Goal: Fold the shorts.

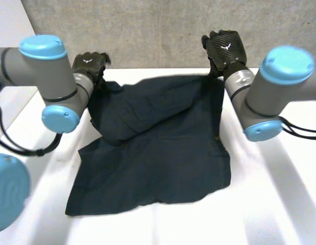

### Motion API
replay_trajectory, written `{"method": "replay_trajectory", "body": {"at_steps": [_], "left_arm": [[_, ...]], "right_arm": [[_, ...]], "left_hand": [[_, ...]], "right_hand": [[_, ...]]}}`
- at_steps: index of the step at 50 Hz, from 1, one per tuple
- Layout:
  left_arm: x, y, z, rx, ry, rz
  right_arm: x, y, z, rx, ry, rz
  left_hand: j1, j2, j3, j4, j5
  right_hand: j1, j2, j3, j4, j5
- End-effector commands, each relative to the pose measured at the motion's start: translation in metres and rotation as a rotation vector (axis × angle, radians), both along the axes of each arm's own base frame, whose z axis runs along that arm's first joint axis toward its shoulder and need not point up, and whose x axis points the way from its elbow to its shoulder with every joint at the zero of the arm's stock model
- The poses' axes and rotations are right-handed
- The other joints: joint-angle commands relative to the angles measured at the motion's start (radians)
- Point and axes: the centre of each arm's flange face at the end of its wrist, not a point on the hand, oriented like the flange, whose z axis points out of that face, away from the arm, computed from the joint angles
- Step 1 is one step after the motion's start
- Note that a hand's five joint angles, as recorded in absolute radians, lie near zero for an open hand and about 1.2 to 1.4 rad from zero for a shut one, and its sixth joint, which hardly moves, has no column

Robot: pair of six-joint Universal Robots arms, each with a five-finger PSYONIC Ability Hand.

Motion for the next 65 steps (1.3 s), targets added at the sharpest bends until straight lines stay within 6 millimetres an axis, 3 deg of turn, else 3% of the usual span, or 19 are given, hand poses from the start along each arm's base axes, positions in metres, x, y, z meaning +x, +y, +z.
{"method": "replay_trajectory", "body": {"at_steps": [1, 4, 8, 12, 13, 19, 20, 24, 32, 37, 49, 56, 59, 65], "left_arm": [[-0.011, -0.009, -0.008, -0.057, 0.023, -0.009], [-0.013, 0.002, -0.01, -0.025, 0.009, -0.019], [0.003, 0.027, 0.012, 0.02, -0.007, 0.003], [0.02, 0.063, 0.019, 0.091, -0.04, 0.0], [0.027, 0.08, 0.02, 0.121, -0.055, -0.004], [0.052, 0.15, 0.013, 0.222, -0.107, -0.02], [0.059, 0.168, 0.01, 0.244, -0.118, -0.024], [0.072, 0.207, -0.002, 0.293, -0.168, -0.049], [0.092, 0.257, -0.045, 0.427, -0.341, -0.103], [0.097, 0.266, -0.056, 0.444, -0.375, -0.11], [0.099, 0.253, -0.078, 0.396, -0.35, -0.081], [0.097, 0.245, -0.091, 0.416, -0.355, -0.075], [0.096, 0.241, -0.09, 0.393, -0.347, -0.072], [0.093, 0.234, -0.091, 0.349, -0.33, -0.069]], "right_arm": [[0.006, -0.006, -0.036, 0.018, 0.092, -0.013], [-0.002, 0.007, -0.028, 0.086, 0.143, -0.025], [-0.02, 0.034, -0.016, 0.192, 0.197, -0.039], [-0.038, 0.071, -0.003, 0.286, 0.231, -0.02], [-0.04, 0.078, -0.001, 0.299, 0.236, -0.013], [-0.059, 0.132, -0.015, 0.445, 0.298, 0.071], [-0.063, 0.137, -0.016, 0.456, 0.299, 0.075], [-0.078, 0.156, -0.028, 0.531, 0.309, 0.118], [-0.088, 0.185, -0.064, 0.669, 0.324, 0.202], [-0.088, 0.19, -0.076, 0.654, 0.308, 0.216], [-0.083, 0.179, -0.1, 0.61, 0.271, 0.209], [-0.08, 0.173, -0.112, 0.608, 0.269, 0.206], [-0.079, 0.17, -0.116, 0.605, 0.269, 0.206], [-0.081, 0.165, -0.113, 0.58, 0.258, 0.182]], "left_hand": [[-0.195, -0.28, -0.284, -0.295, -0.282], [-0.195, -0.28, -0.284, -0.295, -0.282], [-0.195, -0.28, -0.284, -0.295, -0.282], [-0.195, -0.28, -0.284, -0.295, -0.282], [-0.195, -0.28, -0.284, -0.295, -0.282], [-0.194, -0.279, -0.283, -0.294, -0.281], [-0.191, -0.276, -0.28, -0.291, -0.279], [-0.136, -0.22, -0.225, -0.235, -0.223], [-0.132, -0.217, -0.222, -0.232, -0.22], [-0.132, -0.217, -0.222, -0.232, -0.22], [-0.056, -0.141, -0.145, -0.156, -0.143], [0.02, -0.065, -0.069, -0.08, -0.067], [0.058, -0.027, -0.031, -0.042, -0.029], [0.255, 0.17, 0.166, 0.155, 0.167]], "right_hand": [[-0.129, -0.211, -0.226, -0.228, -0.229], [-0.129, -0.211, -0.226, -0.228, -0.229], [-0.129, -0.211, -0.226, -0.228, -0.229], [-0.129, -0.211, -0.226, -0.228, -0.229], [-0.129, -0.211, -0.226, -0.228, -0.229], [-0.038, -0.12, -0.134, -0.136, -0.137], [-0.014, -0.096, -0.11, -0.112, -0.113], [0.18, 0.098, 0.083, 0.082, 0.081], [0.315, 0.233, 0.219, 0.217, 0.216], [0.312, 0.23, 0.216, 0.214, 0.213], [0.321, 0.239, 0.225, 0.223, 0.222], [0.611, 0.529, 0.515, 0.513, 0.512], [1.051, 0.969, 0.954, 0.953, 0.952], [1.092, 1.01, 0.996, 0.994, 0.993]]}}
